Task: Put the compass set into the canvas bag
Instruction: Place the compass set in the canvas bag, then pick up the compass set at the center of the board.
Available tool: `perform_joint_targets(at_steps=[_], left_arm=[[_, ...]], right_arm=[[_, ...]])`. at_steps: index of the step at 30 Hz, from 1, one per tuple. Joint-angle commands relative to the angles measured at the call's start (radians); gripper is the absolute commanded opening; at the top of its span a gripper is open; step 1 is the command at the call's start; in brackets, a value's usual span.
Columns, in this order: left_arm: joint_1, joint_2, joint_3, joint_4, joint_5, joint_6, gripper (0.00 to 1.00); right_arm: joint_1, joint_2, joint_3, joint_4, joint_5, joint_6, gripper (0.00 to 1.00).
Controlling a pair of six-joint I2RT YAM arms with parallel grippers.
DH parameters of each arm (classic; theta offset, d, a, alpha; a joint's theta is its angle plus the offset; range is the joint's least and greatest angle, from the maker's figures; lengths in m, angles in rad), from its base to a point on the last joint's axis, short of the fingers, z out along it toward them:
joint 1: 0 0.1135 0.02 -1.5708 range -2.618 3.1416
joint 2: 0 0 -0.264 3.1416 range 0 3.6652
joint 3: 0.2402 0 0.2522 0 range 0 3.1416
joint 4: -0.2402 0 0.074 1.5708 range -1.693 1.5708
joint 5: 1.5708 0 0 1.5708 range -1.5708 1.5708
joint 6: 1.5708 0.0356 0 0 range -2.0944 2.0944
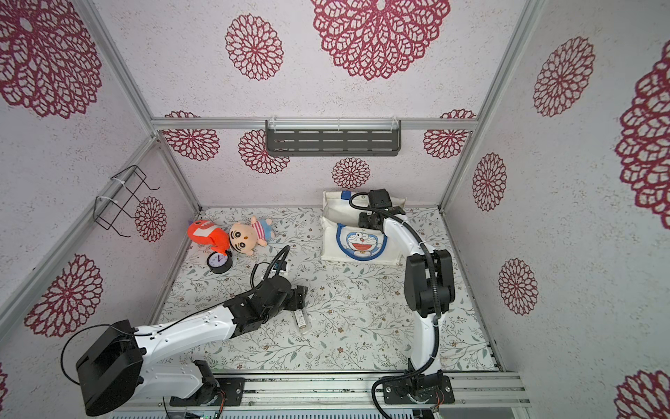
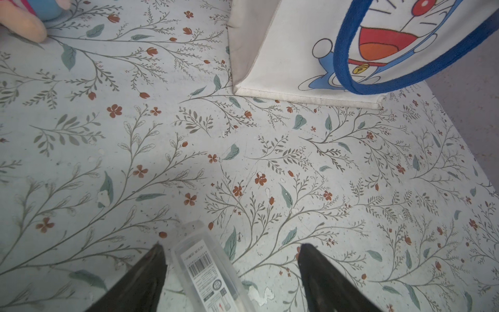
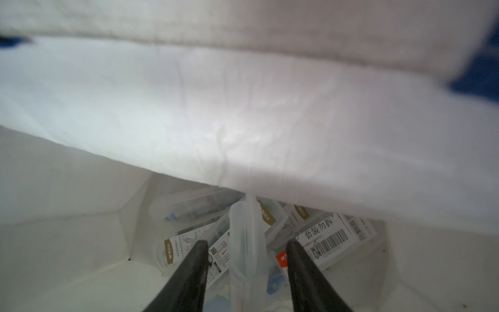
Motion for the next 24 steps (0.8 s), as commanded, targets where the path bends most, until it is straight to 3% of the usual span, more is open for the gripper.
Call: perform_joint_targets(at_steps=[1,8,17,24], left_arm=[[0.013,0.001,0.036,-0.079,-0.032,-0.071,0.82],[0.015,0.014,0.091,-0.272,-0.043,-0.248,0.86],[0.013,0.076,0.154,-0.406,-0.024,-0.404,0.95],[0.009,0.235,0.240,-0.420,0.058,-0.436,0.95]], right_arm=[[0.008,-0.144,0.018,0.023,0.011,-0.002,0.56],[0.030,-0.329,-0.042,0.062,0.030,-0.006,0.64],[0.056,-0.688,-0.426,0.254,-0.027,0.060,0.69],[0.061,-0.813,-0.582,0.277,-0.099,0.073,0.69]])
